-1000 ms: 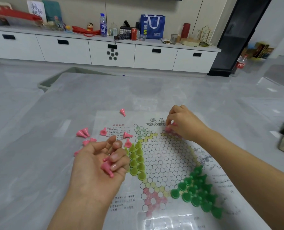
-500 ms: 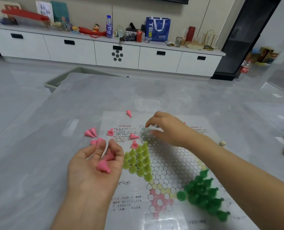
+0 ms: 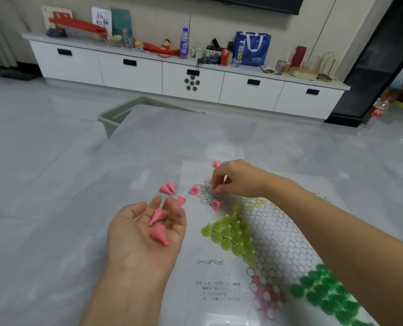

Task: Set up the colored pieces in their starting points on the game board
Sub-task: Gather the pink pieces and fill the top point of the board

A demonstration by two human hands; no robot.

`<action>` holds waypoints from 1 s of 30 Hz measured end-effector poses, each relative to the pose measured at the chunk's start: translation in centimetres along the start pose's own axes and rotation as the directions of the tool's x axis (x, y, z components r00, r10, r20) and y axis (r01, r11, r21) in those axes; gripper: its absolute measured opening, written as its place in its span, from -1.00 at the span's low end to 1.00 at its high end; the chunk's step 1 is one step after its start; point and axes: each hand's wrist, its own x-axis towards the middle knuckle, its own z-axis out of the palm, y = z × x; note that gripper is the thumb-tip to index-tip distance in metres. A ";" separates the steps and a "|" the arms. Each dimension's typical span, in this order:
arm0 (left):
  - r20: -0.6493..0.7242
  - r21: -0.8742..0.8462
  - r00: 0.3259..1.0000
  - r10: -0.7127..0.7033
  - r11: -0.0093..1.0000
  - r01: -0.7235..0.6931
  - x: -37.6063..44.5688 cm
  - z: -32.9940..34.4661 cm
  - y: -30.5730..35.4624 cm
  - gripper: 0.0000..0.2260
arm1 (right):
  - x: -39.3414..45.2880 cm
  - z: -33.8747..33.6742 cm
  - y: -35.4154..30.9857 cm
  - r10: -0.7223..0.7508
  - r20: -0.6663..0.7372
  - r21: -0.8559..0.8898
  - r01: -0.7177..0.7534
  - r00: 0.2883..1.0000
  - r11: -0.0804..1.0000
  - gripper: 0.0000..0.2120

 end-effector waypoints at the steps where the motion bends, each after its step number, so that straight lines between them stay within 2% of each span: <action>1: -0.001 0.001 1.000 0.003 1.000 -0.003 0.0 0.0 0.2 -0.82 | 0.1 -0.2 -0.4 -0.005 0.002 -0.002 0.005 1.000 1.000 -0.86; 7: -0.001 -0.014 1.000 -0.007 1.000 0.007 0.1 -0.1 0.9 -0.83 | 2.2 0.1 -2.9 -0.023 -0.023 -0.091 0.020 0.999 0.996 -0.80; 11: 0.004 -0.010 1.000 -0.005 1.000 0.005 0.0 -0.2 1.2 -0.84 | 2.5 1.0 -3.1 0.000 0.137 -0.070 0.009 0.991 0.997 -0.63; 15: 0.024 -0.003 1.000 -0.004 1.000 0.004 -0.1 -0.2 1.3 -0.84 | 2.3 1.0 -2.4 0.031 0.234 -0.163 0.008 0.972 0.987 -0.46; 26: 0.051 0.042 0.998 -0.020 0.999 0.018 -0.1 0.0 0.8 -0.81 | 2.2 2.5 -3.5 -0.008 0.082 0.015 0.007 0.997 1.000 -0.83; 30: 0.055 0.052 0.998 -0.026 0.998 0.023 0.1 0.0 0.6 -0.81 | 1.5 2.0 -3.7 0.060 0.055 0.265 -0.073 0.997 0.961 -0.82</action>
